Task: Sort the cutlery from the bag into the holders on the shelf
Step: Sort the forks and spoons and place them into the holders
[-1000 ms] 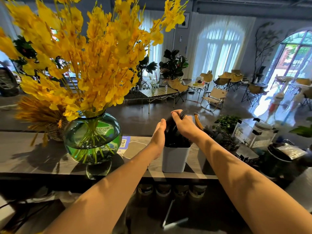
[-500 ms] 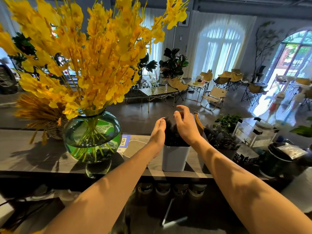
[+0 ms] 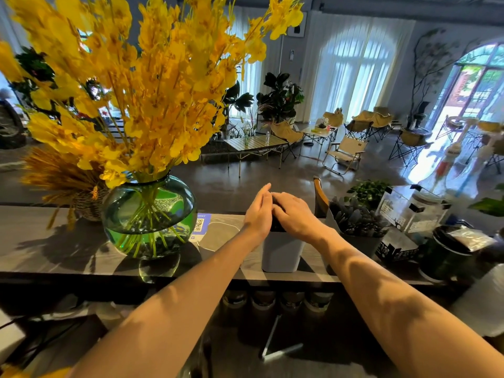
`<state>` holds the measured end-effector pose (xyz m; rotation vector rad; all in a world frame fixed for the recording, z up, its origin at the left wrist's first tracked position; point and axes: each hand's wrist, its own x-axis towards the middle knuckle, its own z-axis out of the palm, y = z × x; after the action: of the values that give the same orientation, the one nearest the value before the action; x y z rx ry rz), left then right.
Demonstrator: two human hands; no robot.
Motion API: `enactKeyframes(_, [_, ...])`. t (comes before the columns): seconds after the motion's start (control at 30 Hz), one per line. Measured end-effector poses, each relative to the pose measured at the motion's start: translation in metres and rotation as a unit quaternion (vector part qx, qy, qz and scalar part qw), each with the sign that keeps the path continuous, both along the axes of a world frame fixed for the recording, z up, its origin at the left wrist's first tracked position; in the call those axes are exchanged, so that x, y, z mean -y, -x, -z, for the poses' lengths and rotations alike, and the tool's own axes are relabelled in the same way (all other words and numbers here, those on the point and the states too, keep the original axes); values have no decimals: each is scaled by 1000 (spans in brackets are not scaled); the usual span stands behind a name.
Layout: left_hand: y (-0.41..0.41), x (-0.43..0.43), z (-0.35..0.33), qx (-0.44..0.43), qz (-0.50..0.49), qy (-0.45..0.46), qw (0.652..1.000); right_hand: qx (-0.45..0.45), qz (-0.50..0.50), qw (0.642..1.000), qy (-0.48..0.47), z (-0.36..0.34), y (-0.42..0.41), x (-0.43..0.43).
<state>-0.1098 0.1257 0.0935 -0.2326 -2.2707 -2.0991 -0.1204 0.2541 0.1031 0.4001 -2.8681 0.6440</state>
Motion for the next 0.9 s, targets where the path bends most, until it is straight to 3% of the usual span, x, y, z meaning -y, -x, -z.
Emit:
enactKeyframes(0.2, [-9, 0, 7, 9, 52, 70, 996, 38, 1, 999, -5, 3, -4, 0])
enactKeyframes(0.5, [-36, 16, 7, 33, 61, 73, 995, -47, 29, 992, 113, -2, -54, -2])
enactKeyframes(0.67, [-76, 38, 19, 18, 32, 4, 999, -72, 51, 973, 213, 5, -110, 16])
enactKeyframes(0.9, [-136, 78, 60, 52, 8, -64, 997, -16, 61, 971, 230, 40, -177, 48])
